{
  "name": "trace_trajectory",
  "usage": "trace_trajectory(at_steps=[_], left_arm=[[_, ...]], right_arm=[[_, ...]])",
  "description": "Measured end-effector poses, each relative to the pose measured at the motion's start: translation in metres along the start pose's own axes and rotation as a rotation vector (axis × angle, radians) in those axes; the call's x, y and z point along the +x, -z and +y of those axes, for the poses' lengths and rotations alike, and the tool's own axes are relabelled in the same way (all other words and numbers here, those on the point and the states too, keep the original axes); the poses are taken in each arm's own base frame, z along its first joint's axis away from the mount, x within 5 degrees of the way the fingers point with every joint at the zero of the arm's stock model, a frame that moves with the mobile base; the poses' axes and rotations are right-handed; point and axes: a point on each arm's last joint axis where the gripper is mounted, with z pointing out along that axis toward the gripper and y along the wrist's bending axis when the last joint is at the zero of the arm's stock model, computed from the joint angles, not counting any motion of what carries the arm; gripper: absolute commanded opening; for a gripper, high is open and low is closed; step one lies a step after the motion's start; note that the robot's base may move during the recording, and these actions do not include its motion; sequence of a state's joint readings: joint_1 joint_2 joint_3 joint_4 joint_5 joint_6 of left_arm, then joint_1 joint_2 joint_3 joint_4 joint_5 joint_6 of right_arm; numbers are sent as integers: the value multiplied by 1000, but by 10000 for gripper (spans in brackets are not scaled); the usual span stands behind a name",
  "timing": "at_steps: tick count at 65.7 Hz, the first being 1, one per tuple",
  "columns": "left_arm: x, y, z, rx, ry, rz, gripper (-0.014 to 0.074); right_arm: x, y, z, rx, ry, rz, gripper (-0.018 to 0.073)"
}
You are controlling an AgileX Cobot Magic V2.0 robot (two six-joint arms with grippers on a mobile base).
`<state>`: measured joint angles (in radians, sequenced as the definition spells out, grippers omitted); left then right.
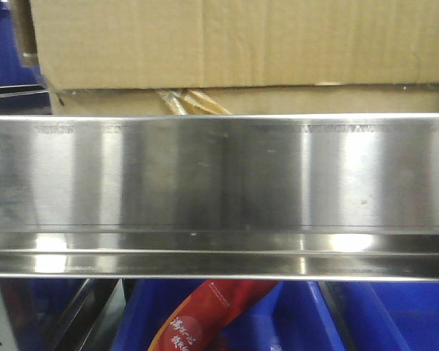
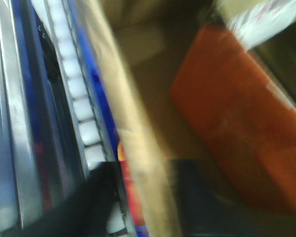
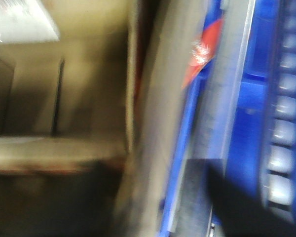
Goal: Stack two boxes on right shelf middle
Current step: 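Lower the boxes onto the middle shelf with both grippers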
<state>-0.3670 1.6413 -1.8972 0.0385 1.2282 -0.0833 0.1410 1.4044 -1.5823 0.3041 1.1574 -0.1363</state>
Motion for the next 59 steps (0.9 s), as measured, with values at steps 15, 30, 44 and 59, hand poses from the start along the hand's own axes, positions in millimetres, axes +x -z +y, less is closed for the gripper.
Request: trace_trajectory(at_steps=[15,30,44,59], left_arm=[[1,10,1,-5,-5,-21,501],[7,61,4,-2,-2,-133,472],[39,102,8,0,-2,-208,163],[92,111,12,6,-9,-309,-111]], right_arm=[[-7,11,2,6,14,-48,556],[-3,43,11,10,37,-137,206],[25,69,18,24,56,-254,-167],[74,65,15,53,86,-310,-155]])
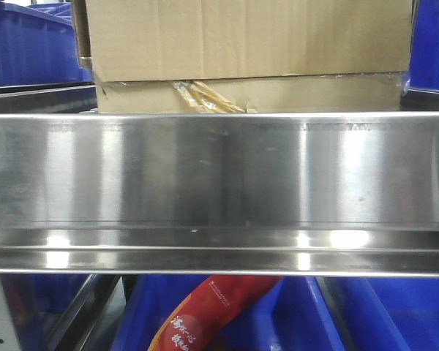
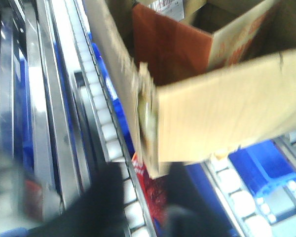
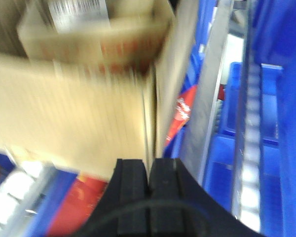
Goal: Stack two boxes on right shelf middle
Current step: 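Lower the boxes onto the middle shelf with both grippers, then open both grippers and withdraw them from the boxes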
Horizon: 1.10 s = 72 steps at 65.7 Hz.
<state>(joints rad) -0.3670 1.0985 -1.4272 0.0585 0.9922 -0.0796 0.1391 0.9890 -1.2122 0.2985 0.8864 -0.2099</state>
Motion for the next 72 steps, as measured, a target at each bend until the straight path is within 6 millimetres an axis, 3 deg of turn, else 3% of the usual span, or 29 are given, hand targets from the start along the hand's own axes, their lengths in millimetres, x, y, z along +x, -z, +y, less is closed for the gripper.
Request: trace_trajectory(at_steps=[18,37,51,72], left_arm=[[71,32,6,-7,-26,-194,-111],[156,43,9,11,-36,-400,-111],[198,38,9,31,-40,-572,-111],[205,45,9,39,-39,-678,-111]], right_arm=[[70,13,0,50,50,-119,-155],[132,28,1,99,100,-269,-155],[142,41,2,119,113,-380,-155],[139,43,2,129,113,-419,-155]])
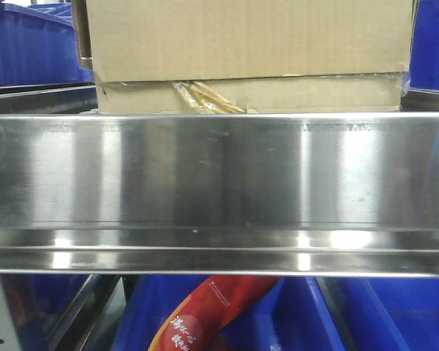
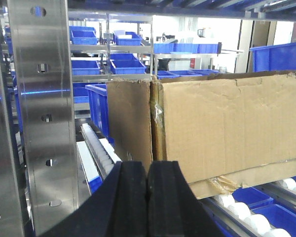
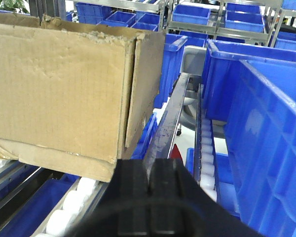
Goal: Stack two boxes on right shelf middle
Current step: 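Open both grippers and withdraw them from the boxes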
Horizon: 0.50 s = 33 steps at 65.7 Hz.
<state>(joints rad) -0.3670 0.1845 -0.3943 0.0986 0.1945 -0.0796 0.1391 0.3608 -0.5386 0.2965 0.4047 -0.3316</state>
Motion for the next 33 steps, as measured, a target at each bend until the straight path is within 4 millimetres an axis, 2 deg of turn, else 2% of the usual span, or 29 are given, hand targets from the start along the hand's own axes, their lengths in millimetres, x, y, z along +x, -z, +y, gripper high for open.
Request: trace_trajectory(at_steps=[33], left_arm=[[0,0,1,-13,-1,-4,-111]], right_arm=[[0,0,0,0,0,0,-155]])
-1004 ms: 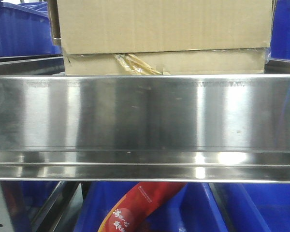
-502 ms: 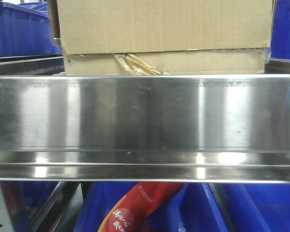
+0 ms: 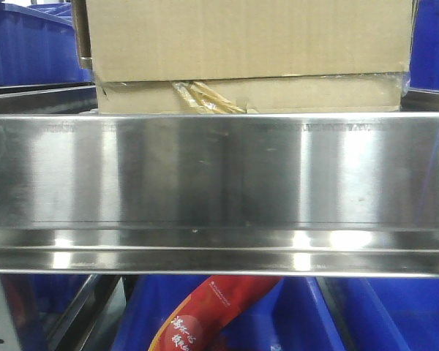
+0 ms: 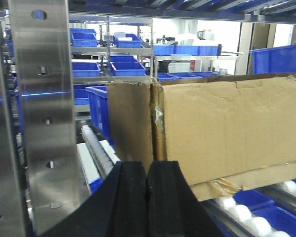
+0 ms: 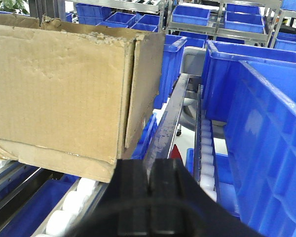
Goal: Stack two boxes on right shelf middle
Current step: 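Open both grippers and withdraw them from the boxes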
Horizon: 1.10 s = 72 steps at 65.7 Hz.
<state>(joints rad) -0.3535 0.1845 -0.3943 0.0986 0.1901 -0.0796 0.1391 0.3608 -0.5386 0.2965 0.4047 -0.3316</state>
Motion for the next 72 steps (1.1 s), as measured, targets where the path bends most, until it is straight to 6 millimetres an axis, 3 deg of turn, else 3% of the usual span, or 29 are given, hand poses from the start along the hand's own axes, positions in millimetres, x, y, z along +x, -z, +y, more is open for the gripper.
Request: trace_trajectory(at_steps=[11,41,72], left_arm=[[12,0,6,-113,2,4,-111],[100,9,17,-332,-7,26,-111],[103,11,16,-334,-8,18,-111]], right_arm=[[0,0,0,0,0,0,-155],[0,0,0,0,0,0,-155],[0,0,0,1,0,-3,-155]])
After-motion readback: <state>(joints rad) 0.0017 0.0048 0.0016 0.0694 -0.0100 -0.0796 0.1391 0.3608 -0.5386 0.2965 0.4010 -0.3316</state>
